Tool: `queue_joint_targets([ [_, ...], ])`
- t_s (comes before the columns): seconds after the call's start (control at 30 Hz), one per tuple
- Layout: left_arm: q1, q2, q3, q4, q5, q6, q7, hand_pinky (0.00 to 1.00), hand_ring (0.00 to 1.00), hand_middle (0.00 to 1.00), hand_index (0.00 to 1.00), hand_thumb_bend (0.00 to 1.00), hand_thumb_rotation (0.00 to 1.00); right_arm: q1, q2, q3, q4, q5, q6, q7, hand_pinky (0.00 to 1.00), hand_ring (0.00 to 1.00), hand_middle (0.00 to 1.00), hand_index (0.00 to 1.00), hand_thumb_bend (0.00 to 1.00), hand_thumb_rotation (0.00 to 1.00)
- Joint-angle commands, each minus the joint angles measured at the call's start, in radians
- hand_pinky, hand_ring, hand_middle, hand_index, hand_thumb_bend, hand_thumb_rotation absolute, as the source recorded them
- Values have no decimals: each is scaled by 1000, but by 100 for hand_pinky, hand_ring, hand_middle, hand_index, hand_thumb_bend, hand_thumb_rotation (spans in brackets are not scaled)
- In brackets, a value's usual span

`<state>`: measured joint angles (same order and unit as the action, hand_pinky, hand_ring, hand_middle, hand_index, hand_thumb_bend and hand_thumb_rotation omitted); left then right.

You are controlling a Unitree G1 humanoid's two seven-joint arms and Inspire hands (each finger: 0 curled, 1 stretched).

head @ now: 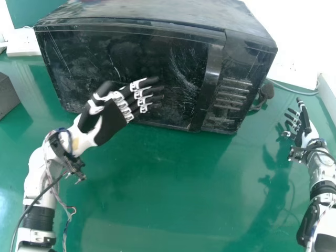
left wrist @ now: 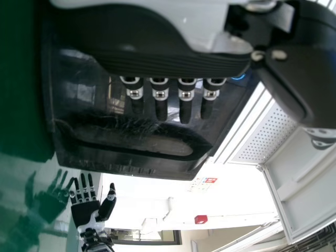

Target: Open the door of oven

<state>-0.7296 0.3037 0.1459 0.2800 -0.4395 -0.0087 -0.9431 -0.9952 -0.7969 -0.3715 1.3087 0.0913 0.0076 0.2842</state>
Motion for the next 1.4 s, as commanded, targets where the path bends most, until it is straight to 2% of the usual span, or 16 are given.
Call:
queue_joint_targets([
  [0.0,4,1,-20,-33,23,-11,26,100,100,100,100,100,89,55,15,8,37,-15,53,-3,58,74,87,87,80,100],
  [0.1,0,2,-33,-46,33,-10,44,100,100,100,100,100,89,55,14,6,37,-12,53,6,61,76,88,88,80,100],
  [0.23,-13,3,-48,-54,46,-10,56,100,100,100,100,100,91,54,15,5,38,-12,54,-3,57,74,87,88,78,100],
  [0.4,-18,6,-67,-72,52,17,77,100,100,100,100,100,91,53,17,6,37,-13,55,-5,68,79,88,89,79,100],
  [0.47,-18,7,-75,-81,62,24,91,100,100,100,100,100,91,54,17,10,37,-17,54,-6,64,77,88,90,81,100],
  [0.6,-16,8,-88,-116,82,57,135,100,100,100,100,100,92,56,14,7,38,-14,52,5,65,78,88,89,81,100],
  [0.73,-15,11,-98,-139,93,69,160,100,100,100,100,100,91,56,16,0,39,-8,54,-2,61,75,88,89,82,100],
  [0.9,-23,4,-114,-147,111,80,188,99,100,100,100,100,92,56,16,-2,39,-10,55,-1,62,77,88,89,82,100],
  [0.93,-23,1,-117,-149,117,82,196,98,100,100,100,100,92,55,16,-3,39,-8,57,-2,57,74,87,89,82,100],
  [0.97,-23,-1,-121,-150,122,82,202,97,100,100,100,100,93,55,16,-3,39,-8,58,-3,57,73,87,89,81,100],
  [1.03,-26,-3,-128,-150,130,80,212,96,100,100,100,100,93,55,16,-2,39,-9,57,0,58,73,88,89,81,100],
  [1.07,-29,-4,-131,-149,131,82,215,96,100,100,100,100,93,55,16,-3,39,-9,57,0,62,76,89,90,81,100],
  [1.37,-56,-9,-148,-120,153,92,232,95,100,100,100,100,91,58,17,-4,39,-9,52,3,60,72,87,88,82,100],
])
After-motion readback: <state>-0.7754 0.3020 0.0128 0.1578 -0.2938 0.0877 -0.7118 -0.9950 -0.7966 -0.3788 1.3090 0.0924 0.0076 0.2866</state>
